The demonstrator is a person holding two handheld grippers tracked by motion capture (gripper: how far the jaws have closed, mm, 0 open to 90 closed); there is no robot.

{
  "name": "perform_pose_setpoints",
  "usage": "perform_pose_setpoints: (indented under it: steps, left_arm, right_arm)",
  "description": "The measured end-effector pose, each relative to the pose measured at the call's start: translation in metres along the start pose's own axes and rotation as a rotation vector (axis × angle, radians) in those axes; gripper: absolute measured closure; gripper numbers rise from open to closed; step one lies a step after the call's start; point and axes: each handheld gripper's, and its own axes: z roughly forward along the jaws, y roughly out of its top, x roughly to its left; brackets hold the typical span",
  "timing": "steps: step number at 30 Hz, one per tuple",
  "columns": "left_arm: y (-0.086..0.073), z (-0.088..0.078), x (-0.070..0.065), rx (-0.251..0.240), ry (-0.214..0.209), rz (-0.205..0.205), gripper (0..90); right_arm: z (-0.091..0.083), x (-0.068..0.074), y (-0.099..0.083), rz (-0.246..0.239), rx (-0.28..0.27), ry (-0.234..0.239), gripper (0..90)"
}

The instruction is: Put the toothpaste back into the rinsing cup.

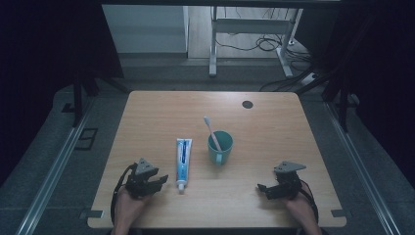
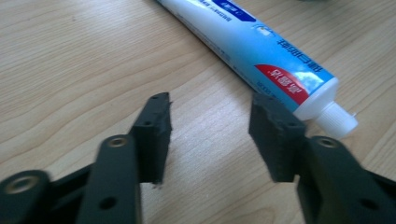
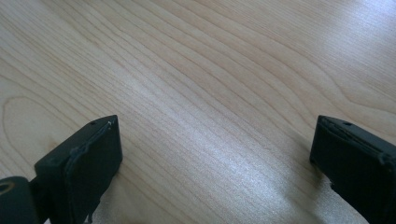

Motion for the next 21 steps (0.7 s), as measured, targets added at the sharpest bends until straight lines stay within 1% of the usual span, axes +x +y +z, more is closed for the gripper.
perform_pose_setpoints:
  steps: [1, 2, 3, 5, 6, 11, 14, 16, 18, 21]
  left_arm:
    - [0.001, 0.0, 0.0, 0.001, -0.007, 0.0, 52.4]
    - [0.002, 0.001, 0.0, 0.002, -0.017, -0.006, 54.7]
    - [0.003, 0.001, 0.0, 0.001, -0.02, -0.002, 58.3]
    - [0.005, 0.0, 0.001, 0.001, -0.031, -0.001, 62.3]
    - [0.007, -0.001, 0.0, -0.001, -0.032, -0.011, 64.5]
    - [0.016, 0.0, -0.001, 0.003, -0.051, 0.005, 75.2]
    - [0.024, 0.003, -0.003, 0.012, -0.076, 0.015, 81.6]
    - [0.029, 0.006, -0.005, 0.02, -0.085, 0.022, 85.9]
    - [0.035, 0.01, -0.009, 0.036, -0.085, 0.031, 88.1]
    - [0.044, 0.016, -0.014, 0.049, -0.107, 0.044, 89.3]
  right_arm:
    - [0.0, 0.0, 0.0, 0.0, 0.0, 0.0, 2.1]
    - [0.0, 0.0, 0.0, 0.0, 0.0, 0.0, 2.2]
    - [0.0, 0.0, 0.0, 0.0, 0.0, -0.001, 2.3]
    - [0.0, 0.0, 0.0, 0.001, -0.001, -0.001, 2.4]
    - [0.0, 0.0, 0.0, 0.001, -0.001, -0.002, 2.4]
    - [0.0, 0.0, 0.0, 0.001, -0.002, -0.002, 2.8]
    - [0.0, 0.0, 0.0, 0.002, -0.002, -0.003, 2.9]
    - [0.0, 0.0, 0.0, 0.002, -0.002, -0.003, 3.0]
    - [0.0, 0.0, 0.0, 0.002, -0.003, -0.003, 3.0]
    - [0.0, 0.0, 0.0, 0.002, -0.003, -0.003, 3.0]
